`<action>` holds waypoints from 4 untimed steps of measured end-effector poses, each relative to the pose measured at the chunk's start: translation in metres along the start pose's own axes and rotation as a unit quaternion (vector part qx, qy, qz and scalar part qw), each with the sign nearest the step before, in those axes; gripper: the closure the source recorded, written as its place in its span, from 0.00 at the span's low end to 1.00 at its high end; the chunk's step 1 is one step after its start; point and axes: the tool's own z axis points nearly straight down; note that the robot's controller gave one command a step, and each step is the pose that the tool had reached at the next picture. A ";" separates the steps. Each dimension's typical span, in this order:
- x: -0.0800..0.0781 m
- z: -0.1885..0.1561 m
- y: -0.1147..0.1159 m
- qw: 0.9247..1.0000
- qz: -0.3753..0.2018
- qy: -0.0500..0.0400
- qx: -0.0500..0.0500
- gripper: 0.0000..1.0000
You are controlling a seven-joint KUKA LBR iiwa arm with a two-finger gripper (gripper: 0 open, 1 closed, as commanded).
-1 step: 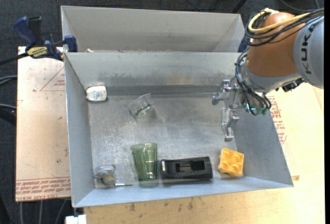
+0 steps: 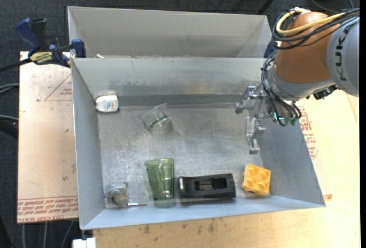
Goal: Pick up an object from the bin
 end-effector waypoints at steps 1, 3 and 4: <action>0.010 0.009 -0.008 0.999 -0.040 -0.003 0.000 0.00; 0.039 0.017 -0.064 0.981 -0.195 -0.002 0.002 0.00; 0.059 0.034 -0.042 0.953 -0.302 0.000 0.000 0.00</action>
Offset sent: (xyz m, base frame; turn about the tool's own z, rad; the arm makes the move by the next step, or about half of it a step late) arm -0.0284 -0.0680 0.0065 -0.3549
